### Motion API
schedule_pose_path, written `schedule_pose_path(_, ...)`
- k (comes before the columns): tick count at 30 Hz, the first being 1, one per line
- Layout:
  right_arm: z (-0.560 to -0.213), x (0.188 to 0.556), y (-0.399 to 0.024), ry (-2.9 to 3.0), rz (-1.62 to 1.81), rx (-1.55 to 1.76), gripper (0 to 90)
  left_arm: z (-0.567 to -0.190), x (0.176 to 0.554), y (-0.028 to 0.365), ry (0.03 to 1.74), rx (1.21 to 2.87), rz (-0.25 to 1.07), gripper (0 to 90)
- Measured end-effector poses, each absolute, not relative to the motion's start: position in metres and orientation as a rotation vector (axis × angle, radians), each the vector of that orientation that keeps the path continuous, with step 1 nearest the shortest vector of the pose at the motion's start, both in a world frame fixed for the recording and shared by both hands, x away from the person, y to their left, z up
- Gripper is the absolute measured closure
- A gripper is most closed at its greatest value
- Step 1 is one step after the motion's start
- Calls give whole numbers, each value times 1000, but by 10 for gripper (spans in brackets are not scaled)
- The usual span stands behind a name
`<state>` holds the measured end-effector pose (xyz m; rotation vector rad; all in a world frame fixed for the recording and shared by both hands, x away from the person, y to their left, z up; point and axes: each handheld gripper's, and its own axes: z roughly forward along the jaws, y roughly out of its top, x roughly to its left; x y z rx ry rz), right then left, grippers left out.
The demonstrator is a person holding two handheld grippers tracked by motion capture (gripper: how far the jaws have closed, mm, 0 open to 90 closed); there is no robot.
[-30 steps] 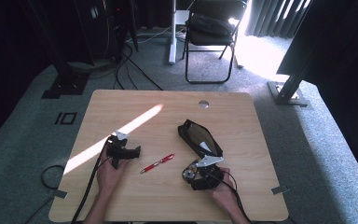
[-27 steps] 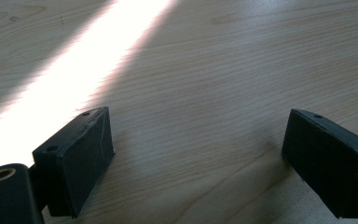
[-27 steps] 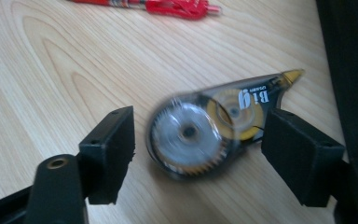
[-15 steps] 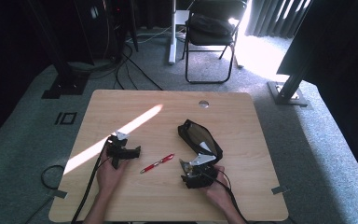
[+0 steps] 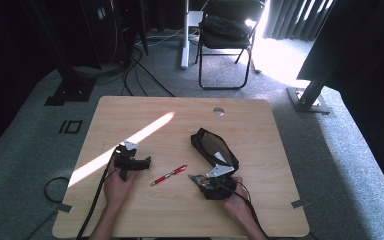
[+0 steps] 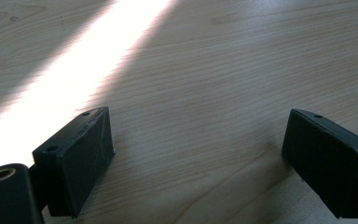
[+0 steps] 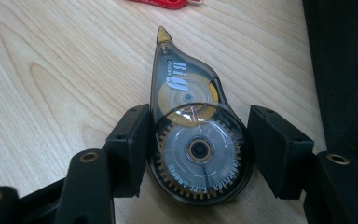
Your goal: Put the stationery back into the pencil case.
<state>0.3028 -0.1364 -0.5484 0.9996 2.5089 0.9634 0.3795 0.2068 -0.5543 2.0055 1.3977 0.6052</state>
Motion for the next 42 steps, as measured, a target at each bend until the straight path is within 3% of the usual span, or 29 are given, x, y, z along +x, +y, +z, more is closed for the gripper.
schedule_pose_path(18, -545, 310, -140, 2607, 939, 897, 406, -554, 379, 207, 1398, 2006, 605, 89)
schedule_pose_path(25, -544, 311, -140, 2642, 928, 849, 367, -554, 379, 207, 1398, 2005, 605, 89)
schedule_pose_path(42, -546, 308, -142, 2611, 975, 856, 417, -554, 380, 207, 1398, 2005, 605, 89)
